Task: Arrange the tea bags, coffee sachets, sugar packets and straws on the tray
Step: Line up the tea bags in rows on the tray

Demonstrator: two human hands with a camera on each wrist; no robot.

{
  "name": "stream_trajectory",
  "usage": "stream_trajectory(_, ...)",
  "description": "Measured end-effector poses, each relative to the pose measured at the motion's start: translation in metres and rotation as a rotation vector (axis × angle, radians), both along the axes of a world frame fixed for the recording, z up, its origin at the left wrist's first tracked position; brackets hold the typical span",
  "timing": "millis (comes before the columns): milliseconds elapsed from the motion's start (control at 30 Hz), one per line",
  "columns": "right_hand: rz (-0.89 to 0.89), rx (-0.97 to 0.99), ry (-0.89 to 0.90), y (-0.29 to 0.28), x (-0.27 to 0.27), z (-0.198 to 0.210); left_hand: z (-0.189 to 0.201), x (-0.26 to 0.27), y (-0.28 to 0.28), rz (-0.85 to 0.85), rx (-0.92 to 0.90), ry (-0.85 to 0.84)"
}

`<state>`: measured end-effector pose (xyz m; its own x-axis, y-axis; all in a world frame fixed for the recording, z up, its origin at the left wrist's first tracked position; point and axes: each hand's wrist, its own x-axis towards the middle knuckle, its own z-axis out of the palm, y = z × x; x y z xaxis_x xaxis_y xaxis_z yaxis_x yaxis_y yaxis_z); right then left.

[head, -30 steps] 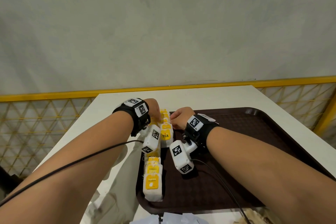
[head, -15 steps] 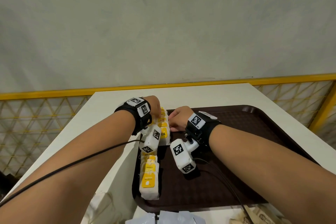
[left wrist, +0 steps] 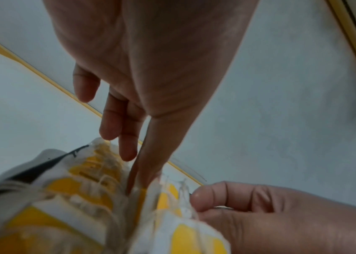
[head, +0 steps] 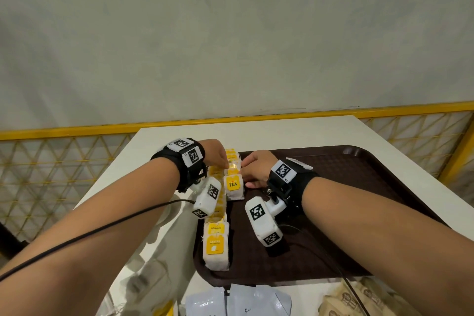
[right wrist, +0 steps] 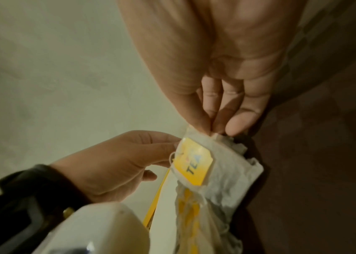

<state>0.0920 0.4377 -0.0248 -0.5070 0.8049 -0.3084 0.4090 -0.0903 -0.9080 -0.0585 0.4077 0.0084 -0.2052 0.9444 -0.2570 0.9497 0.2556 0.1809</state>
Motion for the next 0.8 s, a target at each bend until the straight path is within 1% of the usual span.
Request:
stream_trajectory(100,-0.046,-0.018,0.046,0.0,-0.001,-0.003,0.004,0.0,0.001,-0.013,0.001,-0.024)
stream_trajectory(200,-0.067,-0.026,0.073,0.0,0.0,-0.001,0.005,-0.001,0.008,0.0,0.038,0.014)
stream_trajectory(367,-0.002,-0.022,-0.02,-0.002,-0.002,-0.001,-0.001,0.001,0.017,0.043,-0.007,0.091)
stream_trajectory(467,-0.004,-0.024,-0.025,-0.002,-0.002,-0.004,-0.003,0.002,0.018,0.044,-0.007,0.098)
stream_trajectory(600,-0.013,-0.011,-0.005,-0.002,-0.002,-0.004,0.003,-0.002,0.012,0.058,0.05,0.014)
stream_trajectory(733,-0.005,-0.021,-0.002,-0.003,0.0,-0.002,0.007,-0.007,0.002,0.032,-0.048,-0.047)
stream_trajectory(800,-0.001,-0.03,0.006,-0.003,0.0,-0.002,0.004,-0.006,0.0,-0.006,-0.056,-0.054)
